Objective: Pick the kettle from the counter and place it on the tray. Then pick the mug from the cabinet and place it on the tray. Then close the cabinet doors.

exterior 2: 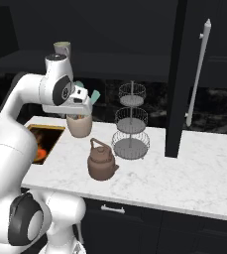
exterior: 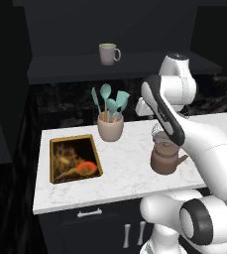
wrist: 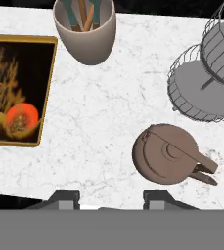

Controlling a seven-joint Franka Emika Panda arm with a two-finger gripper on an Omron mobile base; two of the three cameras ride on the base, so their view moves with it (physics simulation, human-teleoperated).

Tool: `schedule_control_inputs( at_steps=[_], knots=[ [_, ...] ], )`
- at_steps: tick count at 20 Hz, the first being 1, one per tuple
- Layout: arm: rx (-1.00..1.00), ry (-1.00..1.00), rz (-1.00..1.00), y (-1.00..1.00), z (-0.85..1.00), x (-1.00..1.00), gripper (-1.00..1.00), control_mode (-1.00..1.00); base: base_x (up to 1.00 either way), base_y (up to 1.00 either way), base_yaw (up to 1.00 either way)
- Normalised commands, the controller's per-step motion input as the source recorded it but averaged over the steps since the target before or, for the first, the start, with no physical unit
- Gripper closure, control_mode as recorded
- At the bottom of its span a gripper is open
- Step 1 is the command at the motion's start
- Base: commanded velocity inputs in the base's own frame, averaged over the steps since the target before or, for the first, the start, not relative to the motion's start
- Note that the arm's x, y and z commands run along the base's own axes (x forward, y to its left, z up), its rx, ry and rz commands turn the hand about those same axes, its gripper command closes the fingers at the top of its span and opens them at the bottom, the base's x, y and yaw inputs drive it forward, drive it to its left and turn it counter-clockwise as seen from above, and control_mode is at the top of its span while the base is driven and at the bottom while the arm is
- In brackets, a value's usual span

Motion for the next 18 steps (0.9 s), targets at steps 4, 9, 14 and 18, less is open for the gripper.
schedule_control_inputs(
  at_steps=[4, 9, 14, 18],
  knots=[
    [0.00, 0.00, 0.00, 0.00, 0.00, -0.04, -1.00, -1.00, 0.00, 0.00, 0.00],
    [-0.01, -0.11, -0.01, -0.07, -0.16, -0.56, -1.00, -1.00, 0.00, 0.00, 0.00],
    [0.00, -0.14, -0.11, -0.45, -0.16, -0.84, -1.00, -1.00, 0.00, 0.00, 0.00],
    [0.00, -0.01, 0.00, -0.59, -0.07, -0.10, -1.00, -1.00, 0.00, 0.00, 0.00]
  ],
)
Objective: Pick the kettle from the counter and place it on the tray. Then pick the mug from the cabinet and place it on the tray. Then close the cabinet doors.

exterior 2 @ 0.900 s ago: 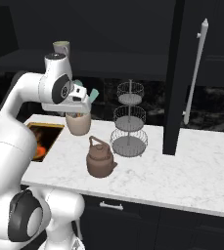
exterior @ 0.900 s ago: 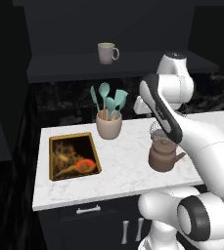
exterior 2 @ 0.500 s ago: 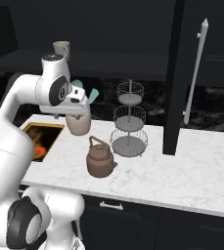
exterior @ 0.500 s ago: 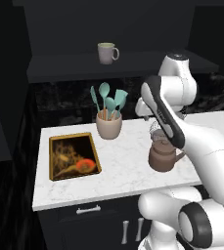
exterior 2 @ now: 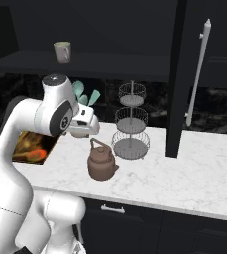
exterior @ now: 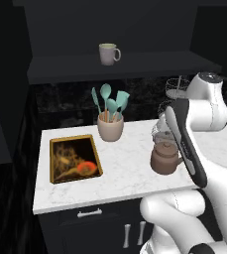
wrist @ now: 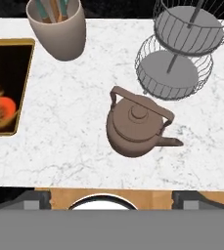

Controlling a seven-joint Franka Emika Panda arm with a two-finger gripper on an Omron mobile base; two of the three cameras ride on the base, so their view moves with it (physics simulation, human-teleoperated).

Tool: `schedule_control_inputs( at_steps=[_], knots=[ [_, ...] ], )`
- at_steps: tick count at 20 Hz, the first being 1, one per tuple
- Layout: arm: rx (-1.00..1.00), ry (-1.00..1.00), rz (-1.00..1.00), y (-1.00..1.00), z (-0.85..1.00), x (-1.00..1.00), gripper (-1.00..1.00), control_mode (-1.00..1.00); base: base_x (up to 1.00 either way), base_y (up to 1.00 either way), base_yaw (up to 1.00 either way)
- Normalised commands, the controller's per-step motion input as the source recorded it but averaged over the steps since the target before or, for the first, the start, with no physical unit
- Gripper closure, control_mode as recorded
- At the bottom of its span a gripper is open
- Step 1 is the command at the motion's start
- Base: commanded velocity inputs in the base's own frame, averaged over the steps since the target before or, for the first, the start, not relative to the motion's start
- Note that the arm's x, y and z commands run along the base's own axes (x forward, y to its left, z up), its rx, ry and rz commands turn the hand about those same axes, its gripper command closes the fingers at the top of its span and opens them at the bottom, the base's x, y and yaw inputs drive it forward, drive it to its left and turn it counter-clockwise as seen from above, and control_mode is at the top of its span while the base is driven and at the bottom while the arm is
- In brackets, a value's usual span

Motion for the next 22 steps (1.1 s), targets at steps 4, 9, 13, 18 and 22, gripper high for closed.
schedule_control_inputs(
  at_steps=[4, 9, 13, 18, 22],
  knots=[
    [-0.01, 0.00, 0.00, -0.52, -0.12, 0.11, -1.00, -1.00, 0.00, 0.00, 0.00],
    [0.00, 0.01, 0.01, -0.29, -0.05, 0.28, -1.00, -1.00, 0.00, 0.00, 0.00],
    [0.00, 0.03, 0.02, -0.07, -0.12, 0.23, -1.00, -1.00, 0.00, 0.00, 0.00],
    [-0.01, 0.03, 0.06, -0.01, -0.33, 0.05, -1.00, -1.00, 0.00, 0.00, 0.00],
    [-0.02, 0.02, 0.10, 0.01, -0.36, 0.01, -1.00, -1.00, 0.00, 0.00, 0.00]
  ],
)
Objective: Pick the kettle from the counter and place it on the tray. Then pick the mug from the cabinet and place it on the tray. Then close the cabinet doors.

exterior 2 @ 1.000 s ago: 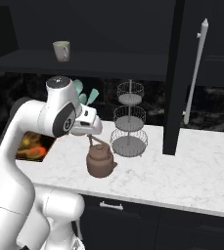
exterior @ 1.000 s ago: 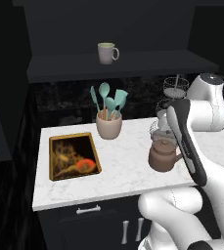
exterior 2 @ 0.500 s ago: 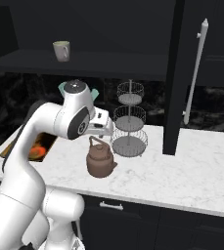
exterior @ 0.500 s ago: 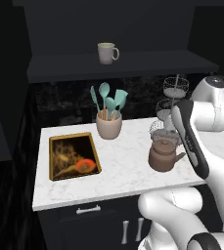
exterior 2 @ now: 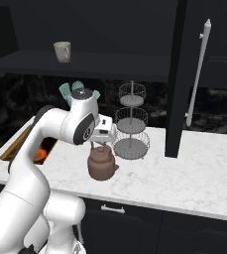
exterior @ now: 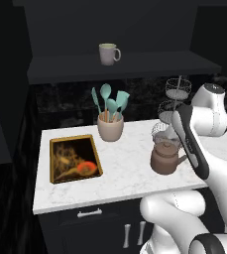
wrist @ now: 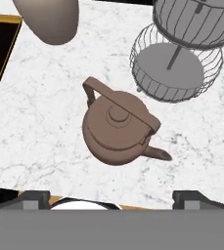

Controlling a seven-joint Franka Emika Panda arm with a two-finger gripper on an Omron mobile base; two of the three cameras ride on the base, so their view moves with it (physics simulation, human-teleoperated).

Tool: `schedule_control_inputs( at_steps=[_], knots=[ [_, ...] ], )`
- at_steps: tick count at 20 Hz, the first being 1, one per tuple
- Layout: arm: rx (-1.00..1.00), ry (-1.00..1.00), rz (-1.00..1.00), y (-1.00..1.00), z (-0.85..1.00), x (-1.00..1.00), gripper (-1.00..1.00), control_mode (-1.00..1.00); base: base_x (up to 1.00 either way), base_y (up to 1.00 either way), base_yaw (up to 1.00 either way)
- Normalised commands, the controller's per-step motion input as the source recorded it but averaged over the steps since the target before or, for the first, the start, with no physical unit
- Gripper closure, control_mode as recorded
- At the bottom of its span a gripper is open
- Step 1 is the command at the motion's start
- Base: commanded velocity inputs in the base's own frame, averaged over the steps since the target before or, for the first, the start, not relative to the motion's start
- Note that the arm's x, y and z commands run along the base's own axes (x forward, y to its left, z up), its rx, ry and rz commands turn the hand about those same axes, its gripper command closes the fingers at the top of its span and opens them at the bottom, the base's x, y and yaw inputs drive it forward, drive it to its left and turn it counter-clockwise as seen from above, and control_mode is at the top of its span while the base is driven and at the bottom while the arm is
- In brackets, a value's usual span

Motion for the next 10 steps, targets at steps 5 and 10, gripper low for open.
schedule_control_inputs(
  at_steps=[5, 10],
  knots=[
    [-0.01, 0.00, 0.05, 0.00, -0.07, 0.05, -1.00, -1.00, 0.00, 0.00, 0.00],
    [-0.01, 0.01, 0.02, 0.00, -0.01, 0.28, -1.00, -1.00, 0.00, 0.00, 0.00]
  ],
)
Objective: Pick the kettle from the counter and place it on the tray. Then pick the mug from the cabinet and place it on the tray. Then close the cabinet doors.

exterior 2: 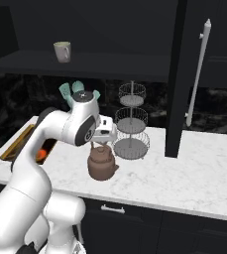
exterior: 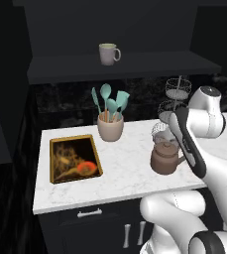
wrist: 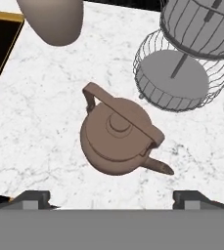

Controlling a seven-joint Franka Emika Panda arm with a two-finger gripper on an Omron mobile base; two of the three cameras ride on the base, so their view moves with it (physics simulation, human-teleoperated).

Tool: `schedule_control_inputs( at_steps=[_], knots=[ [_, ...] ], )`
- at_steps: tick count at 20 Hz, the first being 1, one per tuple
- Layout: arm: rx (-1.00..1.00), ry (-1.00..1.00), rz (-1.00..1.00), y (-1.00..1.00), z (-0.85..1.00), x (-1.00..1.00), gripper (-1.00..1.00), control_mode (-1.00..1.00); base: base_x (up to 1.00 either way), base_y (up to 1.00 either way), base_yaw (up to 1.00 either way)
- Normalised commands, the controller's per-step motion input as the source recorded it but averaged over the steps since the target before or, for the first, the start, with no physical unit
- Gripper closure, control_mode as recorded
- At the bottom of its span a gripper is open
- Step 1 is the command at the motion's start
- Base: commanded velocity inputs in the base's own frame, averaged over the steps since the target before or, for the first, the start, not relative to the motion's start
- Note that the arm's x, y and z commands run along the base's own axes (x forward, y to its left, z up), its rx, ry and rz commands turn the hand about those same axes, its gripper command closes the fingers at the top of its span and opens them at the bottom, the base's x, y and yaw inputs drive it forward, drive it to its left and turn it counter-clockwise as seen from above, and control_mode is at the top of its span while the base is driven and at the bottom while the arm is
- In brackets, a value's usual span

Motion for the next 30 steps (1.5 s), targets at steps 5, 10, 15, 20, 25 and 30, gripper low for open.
schedule_control_inputs(
  at_steps=[5, 10, 15, 20, 25, 30],
  knots=[
    [-0.01, 0.06, 0.01, 0.00, -0.09, 0.32, -1.00, -1.00, 0.00, 0.00, 0.00],
    [0.00, 0.05, 0.04, 0.00, -0.24, 0.19, -1.00, -1.00, 0.00, 0.00, 0.00],
    [0.00, 0.00, 0.07, -0.01, -0.20, 0.12, -1.00, -1.00, 0.00, 0.00, 0.00],
    [0.00, 0.00, 0.10, -0.05, -0.15, 0.11, -1.00, -1.00, 0.00, 0.00, 0.00],
    [0.00, 0.00, 0.11, -0.03, -0.14, 0.13, -1.00, -1.00, 0.00, 0.00, 0.00],
    [0.00, 0.02, 0.10, 0.00, -0.13, 0.19, -1.00, -1.00, 0.00, 0.00, 0.00]
  ],
)
